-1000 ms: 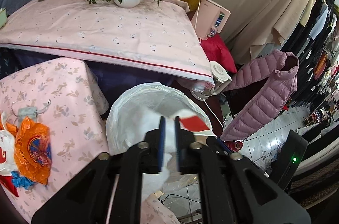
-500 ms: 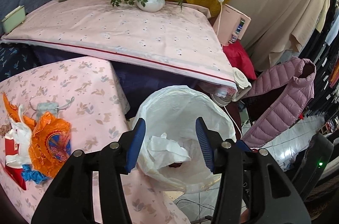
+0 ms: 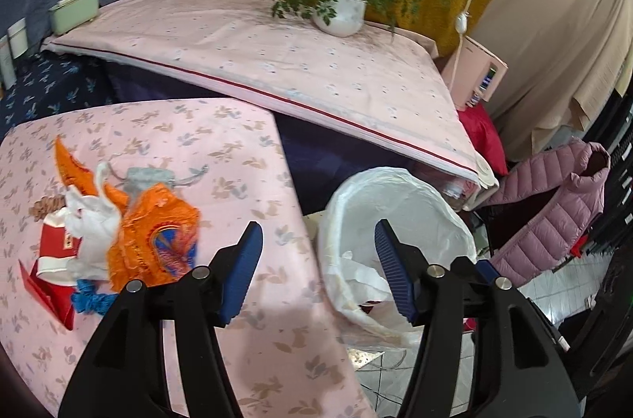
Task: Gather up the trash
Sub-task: 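Return to the pile and grasp the red box with the left gripper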
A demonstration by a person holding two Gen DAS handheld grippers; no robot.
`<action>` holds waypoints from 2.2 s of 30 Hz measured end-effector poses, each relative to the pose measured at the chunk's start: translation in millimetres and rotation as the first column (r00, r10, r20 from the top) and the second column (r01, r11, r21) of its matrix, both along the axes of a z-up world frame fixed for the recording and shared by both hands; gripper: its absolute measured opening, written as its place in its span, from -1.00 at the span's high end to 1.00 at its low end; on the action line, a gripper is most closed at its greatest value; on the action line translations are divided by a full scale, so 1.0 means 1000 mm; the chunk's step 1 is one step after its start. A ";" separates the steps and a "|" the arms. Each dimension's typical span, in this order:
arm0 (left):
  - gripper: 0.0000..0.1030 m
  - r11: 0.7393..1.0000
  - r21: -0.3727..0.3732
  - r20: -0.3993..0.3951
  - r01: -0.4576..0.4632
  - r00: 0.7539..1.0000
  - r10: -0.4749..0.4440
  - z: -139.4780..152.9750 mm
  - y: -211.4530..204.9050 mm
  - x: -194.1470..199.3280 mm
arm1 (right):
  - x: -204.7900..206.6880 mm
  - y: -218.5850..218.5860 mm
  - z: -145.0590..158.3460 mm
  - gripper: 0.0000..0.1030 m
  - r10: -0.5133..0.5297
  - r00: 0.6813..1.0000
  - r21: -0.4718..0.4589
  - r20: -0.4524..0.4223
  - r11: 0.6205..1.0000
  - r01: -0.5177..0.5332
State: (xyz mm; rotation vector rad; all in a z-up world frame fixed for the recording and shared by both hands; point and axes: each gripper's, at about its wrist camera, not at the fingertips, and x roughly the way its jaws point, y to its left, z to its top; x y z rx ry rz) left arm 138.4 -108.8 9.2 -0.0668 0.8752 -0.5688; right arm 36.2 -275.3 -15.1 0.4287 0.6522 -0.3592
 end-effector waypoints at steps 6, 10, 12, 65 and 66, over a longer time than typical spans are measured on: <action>-0.09 0.996 0.000 -0.007 -0.090 0.996 0.090 -0.003 0.039 0.006 | 0.010 0.028 0.007 0.24 0.061 0.998 -0.022 0.002 0.998 -0.061; -0.09 0.989 0.002 -0.018 -0.150 0.989 0.150 -0.007 0.067 0.011 | 0.020 0.051 0.008 0.22 0.112 0.994 -0.039 -0.006 0.993 -0.112; -0.09 0.984 0.001 -0.027 -0.178 0.984 0.178 -0.010 0.081 0.012 | 0.024 0.063 0.008 0.21 0.137 0.991 -0.045 -0.011 0.990 -0.137; 1.00 0.838 0.093 -0.339 -0.538 0.774 0.535 -0.134 0.269 0.038 | 0.133 0.211 -0.092 0.41 0.415 0.879 -0.004 -0.235 0.904 -0.428; 1.00 0.840 0.089 -0.337 -0.535 0.778 0.531 -0.133 0.270 0.037 | 0.132 0.210 -0.091 0.47 0.414 0.880 -0.005 -0.234 0.904 -0.427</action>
